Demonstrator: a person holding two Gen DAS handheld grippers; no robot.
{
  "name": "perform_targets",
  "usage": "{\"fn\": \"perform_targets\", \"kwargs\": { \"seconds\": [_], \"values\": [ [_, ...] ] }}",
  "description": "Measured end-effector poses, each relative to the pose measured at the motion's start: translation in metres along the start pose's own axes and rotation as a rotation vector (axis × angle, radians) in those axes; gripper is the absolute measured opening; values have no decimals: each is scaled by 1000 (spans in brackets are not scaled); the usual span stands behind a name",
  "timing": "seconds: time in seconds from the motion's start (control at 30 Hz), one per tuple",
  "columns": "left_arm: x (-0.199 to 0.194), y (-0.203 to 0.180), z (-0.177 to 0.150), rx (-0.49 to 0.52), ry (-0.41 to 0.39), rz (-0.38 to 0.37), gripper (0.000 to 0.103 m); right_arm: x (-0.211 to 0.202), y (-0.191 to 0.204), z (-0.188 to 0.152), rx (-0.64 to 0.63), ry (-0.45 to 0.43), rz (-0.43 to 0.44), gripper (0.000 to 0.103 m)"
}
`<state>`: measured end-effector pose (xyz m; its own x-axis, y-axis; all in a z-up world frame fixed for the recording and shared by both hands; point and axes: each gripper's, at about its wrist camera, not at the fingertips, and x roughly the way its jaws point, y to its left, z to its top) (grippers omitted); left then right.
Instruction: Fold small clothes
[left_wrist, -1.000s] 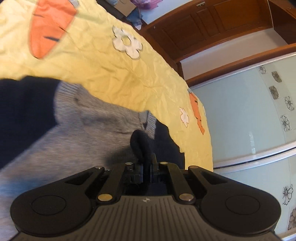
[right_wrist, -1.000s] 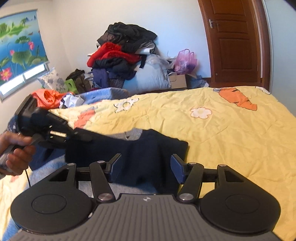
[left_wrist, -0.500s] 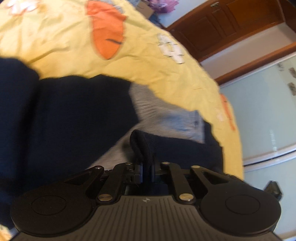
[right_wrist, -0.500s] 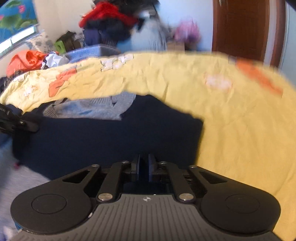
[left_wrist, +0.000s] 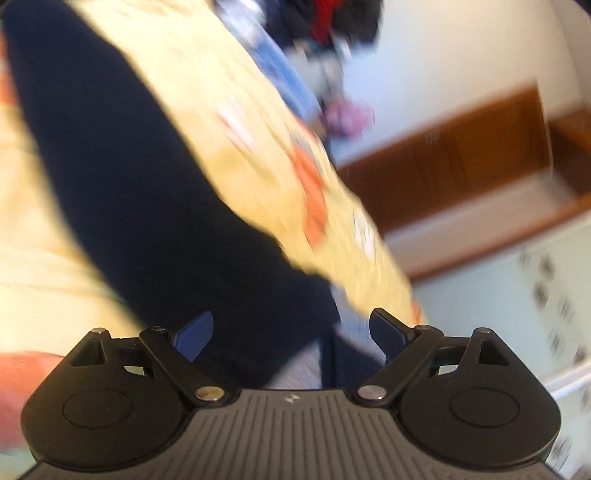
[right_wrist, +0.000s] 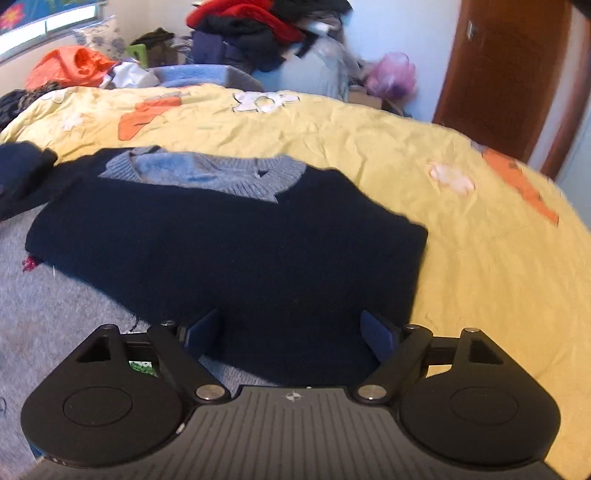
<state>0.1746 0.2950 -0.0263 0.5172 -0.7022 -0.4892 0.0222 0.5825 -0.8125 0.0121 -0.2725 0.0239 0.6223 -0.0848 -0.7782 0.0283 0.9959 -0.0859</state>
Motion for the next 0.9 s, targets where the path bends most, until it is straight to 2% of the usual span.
{"fn": "perform_targets", "kwargs": {
  "seconds": [0.03,0.1,0.2,0.3,0.4,0.5,0.6,0.7,0.73,0.77,0.8,0.83,0.9],
  "values": [
    [-18,17,8,-38,-41,-5,93,-4,3,1,6,-12,-5,75],
    [-50,51,25,-140,-127,-14,96,-13,13,2,13,-42,13,74],
    [-88,103,52,-300,-269,-79,98,-28,31,-2,20,-63,102,80],
    [-110,138,80,-383,-398,-70,99,-45,53,-10,23,-85,206,84],
    [-109,161,109,-432,-409,-55,99,-60,75,-21,5,-110,259,85],
    [-99,166,133,-411,-400,-24,100,-66,96,-28,-39,-110,280,85],
    [-86,157,157,-353,-375,103,100,-67,110,-30,-69,-104,289,86],
    [-73,158,167,-319,-363,160,98,-70,115,-34,-75,-111,298,88],
    [-65,163,172,-314,-356,171,92,-71,116,-35,-75,-114,299,88],
    [-61,162,173,-294,-346,176,50,-71,116,-35,-76,-115,303,88],
    [-58,160,173,-282,-333,232,25,-71,117,-36,-76,-119,304,87],
    [-56,161,172,-273,-335,272,22,-72,117,-36,-73,-123,304,86],
    [-61,163,168,-273,-348,257,11,-73,117,-36,-67,-124,308,83]
  ]
}}
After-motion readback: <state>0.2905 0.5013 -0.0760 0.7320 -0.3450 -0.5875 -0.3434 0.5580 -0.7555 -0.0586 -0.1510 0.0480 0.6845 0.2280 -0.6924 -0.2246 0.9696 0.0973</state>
